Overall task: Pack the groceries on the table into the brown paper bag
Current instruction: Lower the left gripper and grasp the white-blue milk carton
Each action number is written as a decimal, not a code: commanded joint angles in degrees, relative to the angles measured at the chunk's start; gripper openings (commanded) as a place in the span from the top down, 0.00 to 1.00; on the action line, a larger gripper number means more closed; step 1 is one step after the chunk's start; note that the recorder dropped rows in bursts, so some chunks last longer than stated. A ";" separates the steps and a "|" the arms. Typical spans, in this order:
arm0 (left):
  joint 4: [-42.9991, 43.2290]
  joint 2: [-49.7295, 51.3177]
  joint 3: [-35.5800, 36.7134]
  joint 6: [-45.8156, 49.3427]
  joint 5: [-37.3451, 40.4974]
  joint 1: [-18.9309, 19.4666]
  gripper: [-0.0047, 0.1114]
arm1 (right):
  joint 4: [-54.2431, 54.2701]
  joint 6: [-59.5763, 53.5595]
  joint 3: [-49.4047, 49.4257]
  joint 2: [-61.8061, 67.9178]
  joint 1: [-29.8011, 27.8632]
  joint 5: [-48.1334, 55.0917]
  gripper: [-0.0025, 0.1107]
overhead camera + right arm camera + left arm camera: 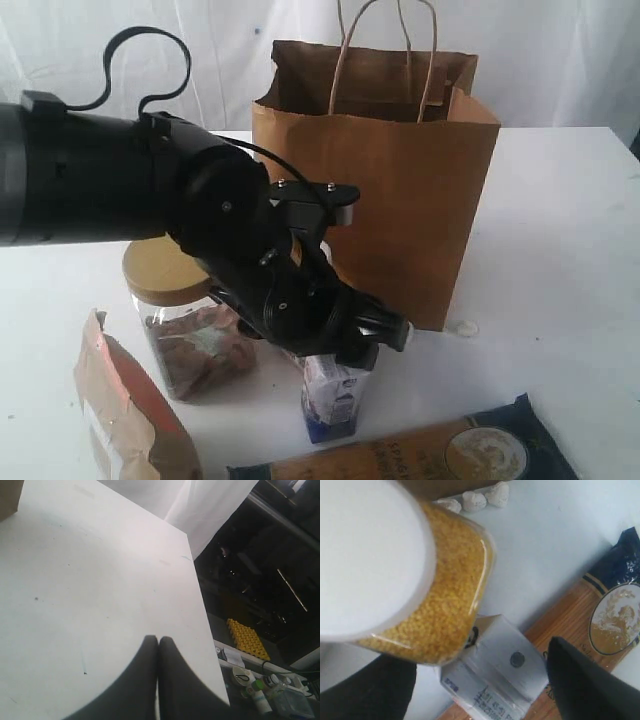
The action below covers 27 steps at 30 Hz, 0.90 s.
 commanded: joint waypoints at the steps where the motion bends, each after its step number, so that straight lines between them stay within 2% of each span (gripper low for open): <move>1: 0.68 1.65 0.29 -0.13 3.66 -0.04 0.32 | -0.10 -0.21 0.14 -0.05 -0.07 -0.44 0.98; 5: 0.68 1.65 0.29 -0.45 4.05 -0.04 0.32 | -0.10 -0.21 0.14 -0.05 -0.07 -0.44 0.98; 10: 0.92 1.43 -1.80 -3.35 9.88 0.10 0.32 | -0.10 -0.21 0.14 -0.05 -0.07 -0.44 0.98; 18: 2.73 1.43 -5.15 -8.30 14.36 0.10 0.32 | -0.10 -0.21 0.14 -0.05 -0.07 -0.44 0.98; 23: 7.29 2.06 -5.20 -15.56 14.79 0.10 0.32 | -0.10 -0.21 0.14 -0.05 -0.07 -0.44 0.98; 27: 7.31 2.69 -5.20 -15.99 12.92 0.10 0.32 | -0.10 -0.21 0.14 -0.05 -0.07 -0.44 0.98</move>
